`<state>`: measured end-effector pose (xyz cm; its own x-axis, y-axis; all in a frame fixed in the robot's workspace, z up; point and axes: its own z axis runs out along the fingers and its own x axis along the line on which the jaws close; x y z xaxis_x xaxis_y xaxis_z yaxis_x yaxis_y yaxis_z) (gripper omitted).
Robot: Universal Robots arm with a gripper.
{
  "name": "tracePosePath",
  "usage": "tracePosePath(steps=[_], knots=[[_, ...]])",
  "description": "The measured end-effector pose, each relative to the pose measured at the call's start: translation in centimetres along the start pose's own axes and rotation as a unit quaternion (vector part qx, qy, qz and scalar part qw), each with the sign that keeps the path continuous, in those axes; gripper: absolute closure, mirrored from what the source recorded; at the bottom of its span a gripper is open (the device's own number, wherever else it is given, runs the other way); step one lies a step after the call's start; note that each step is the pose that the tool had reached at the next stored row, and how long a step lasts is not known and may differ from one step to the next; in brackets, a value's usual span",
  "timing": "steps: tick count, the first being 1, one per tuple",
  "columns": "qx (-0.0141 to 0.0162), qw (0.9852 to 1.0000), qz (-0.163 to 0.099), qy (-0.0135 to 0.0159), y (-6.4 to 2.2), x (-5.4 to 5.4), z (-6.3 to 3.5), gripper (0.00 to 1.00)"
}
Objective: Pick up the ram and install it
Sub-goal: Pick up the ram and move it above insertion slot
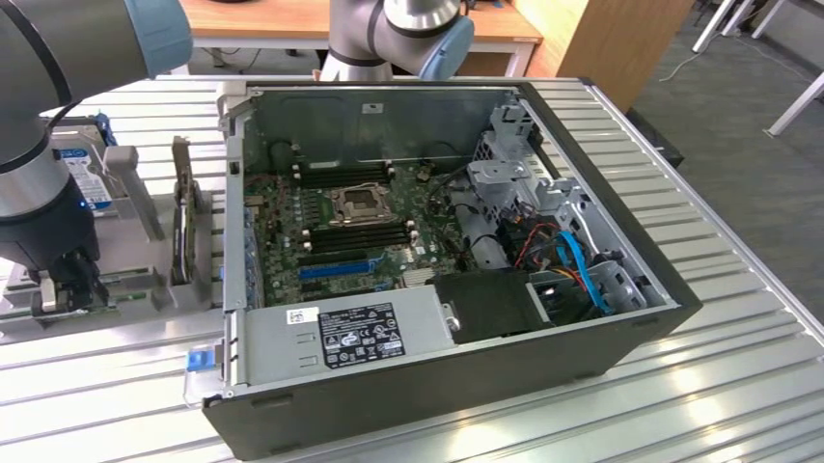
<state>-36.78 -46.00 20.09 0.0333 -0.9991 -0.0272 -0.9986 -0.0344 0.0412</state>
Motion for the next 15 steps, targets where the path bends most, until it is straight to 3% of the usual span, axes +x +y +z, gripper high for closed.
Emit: tracePosePath(steps=[15], knots=[[0.0, 1.0, 0.0, -0.0001, 0.02, -0.01, -0.43, 0.89]])
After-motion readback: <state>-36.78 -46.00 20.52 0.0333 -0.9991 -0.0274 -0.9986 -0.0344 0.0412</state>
